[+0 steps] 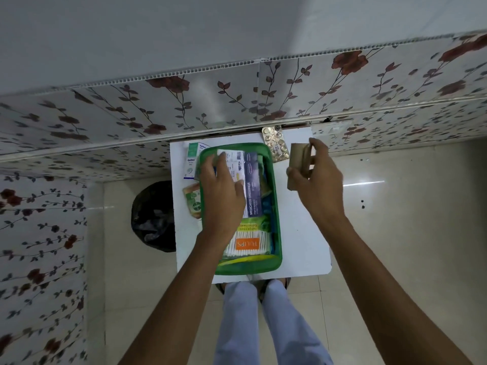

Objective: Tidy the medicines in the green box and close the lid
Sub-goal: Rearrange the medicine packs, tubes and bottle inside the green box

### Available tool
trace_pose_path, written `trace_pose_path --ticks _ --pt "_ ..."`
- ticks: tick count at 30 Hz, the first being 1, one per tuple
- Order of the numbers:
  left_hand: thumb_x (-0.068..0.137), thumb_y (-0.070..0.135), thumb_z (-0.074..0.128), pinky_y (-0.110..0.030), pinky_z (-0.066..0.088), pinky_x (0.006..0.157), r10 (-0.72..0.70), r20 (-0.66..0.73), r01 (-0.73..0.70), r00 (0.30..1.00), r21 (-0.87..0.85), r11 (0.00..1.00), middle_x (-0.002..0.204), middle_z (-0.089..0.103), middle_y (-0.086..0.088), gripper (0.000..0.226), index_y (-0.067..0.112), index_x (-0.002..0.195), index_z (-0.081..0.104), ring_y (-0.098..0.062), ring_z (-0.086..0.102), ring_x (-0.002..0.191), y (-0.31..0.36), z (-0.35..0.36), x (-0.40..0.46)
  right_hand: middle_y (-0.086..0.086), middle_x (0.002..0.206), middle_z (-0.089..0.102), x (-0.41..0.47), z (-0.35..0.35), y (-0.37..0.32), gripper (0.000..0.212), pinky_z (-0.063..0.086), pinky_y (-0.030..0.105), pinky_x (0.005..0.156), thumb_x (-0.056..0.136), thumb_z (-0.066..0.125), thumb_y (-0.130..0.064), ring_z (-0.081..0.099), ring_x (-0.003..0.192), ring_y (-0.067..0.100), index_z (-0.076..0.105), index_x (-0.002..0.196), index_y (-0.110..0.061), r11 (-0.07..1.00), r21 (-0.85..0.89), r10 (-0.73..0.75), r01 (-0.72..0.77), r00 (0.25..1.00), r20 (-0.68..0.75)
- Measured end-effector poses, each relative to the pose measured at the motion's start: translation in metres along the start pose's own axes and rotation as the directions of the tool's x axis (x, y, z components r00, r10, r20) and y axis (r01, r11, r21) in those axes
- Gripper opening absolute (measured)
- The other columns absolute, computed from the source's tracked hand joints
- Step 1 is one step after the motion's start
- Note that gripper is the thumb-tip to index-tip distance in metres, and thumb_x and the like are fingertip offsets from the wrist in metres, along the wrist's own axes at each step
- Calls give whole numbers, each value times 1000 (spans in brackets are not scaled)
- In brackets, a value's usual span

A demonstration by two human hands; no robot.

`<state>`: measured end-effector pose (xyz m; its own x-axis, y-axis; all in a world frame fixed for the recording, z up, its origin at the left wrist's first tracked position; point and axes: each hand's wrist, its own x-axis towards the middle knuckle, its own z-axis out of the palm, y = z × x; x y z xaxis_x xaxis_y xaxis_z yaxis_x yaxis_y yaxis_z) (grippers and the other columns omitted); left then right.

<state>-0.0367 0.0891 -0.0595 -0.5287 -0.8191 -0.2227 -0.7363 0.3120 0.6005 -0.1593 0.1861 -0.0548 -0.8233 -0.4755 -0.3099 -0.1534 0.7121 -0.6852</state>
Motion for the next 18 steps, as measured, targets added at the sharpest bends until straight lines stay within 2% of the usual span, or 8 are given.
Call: trace_pose_path --ticks 2,4,6,7,9,12,16,18 --pt "87 10 58 -36 28 114 50 64 -54 997 70 996 150 26 -16 58 6 139 32 -29 25 140 -2 -10 -13 10 129 55 -17 -12 -4 65 51 41 89 82 65 -23 60 104 27 30 137 -25 1000 22 -9 9 1000 5" --pt "84 16 62 -40 28 114 90 199 -125 976 170 977 152 24 -13 61 10 139 35 -29 22 141 -10 -17 -24 8 129 56 -30 -20 -5 64 50 34 83 83 64 -24 61 100 24 31 137 -27 999 40 -6 5 1000 16" --pt "83 18 65 -43 31 112 70 333 -167 940 269 948 153 21 -13 66 13 140 34 -31 21 141 -19 -17 -30 8 131 56 -40 -25 -3 64 49 32 82 83 65 -25 62 99 23 31 137 -27 998 54 8 -10 999 33" --pt "83 13 64 -43 33 111 52 357 -164 933 291 942 154 20 -13 65 15 141 33 -31 23 140 -23 -15 -31 8 131 55 -43 -26 -2 64 49 31 82 83 65 -25 62 100 23 31 137 -27 998 57 16 -18 999 43" --pt "84 1 59 -41 34 109 51 328 -149 943 280 948 154 22 -14 64 16 140 35 -32 26 139 -24 -9 -30 8 132 55 -46 -25 -1 63 47 28 79 83 64 -24 61 99 22 31 137 -27 998 58 22 -26 997 70" --pt "81 -6 59 -42 36 108 99 234 -158 967 247 956 150 32 -16 59 12 135 44 -33 31 136 -20 -2 -21 8 131 55 -48 -24 -5 63 46 20 73 84 64 -23 58 93 17 31 138 -27 998 62 -10 4 995 96" --pt "80 -14 51 -43 37 107 148 197 -201 969 283 938 147 41 -15 58 13 131 51 -34 34 134 -24 -1 -11 7 130 55 -49 -22 -18 63 54 34 81 83 63 -21 59 98 20 31 138 -26 995 74 -75 64 984 161" --pt "79 -15 51 -39 38 108 191 159 -222 969 212 952 141 47 -16 55 11 127 55 -33 41 130 -27 -10 -8 6 127 57 -51 -20 -26 63 56 37 80 83 63 -22 60 95 19 31 138 -26 993 85 -103 87 973 205"
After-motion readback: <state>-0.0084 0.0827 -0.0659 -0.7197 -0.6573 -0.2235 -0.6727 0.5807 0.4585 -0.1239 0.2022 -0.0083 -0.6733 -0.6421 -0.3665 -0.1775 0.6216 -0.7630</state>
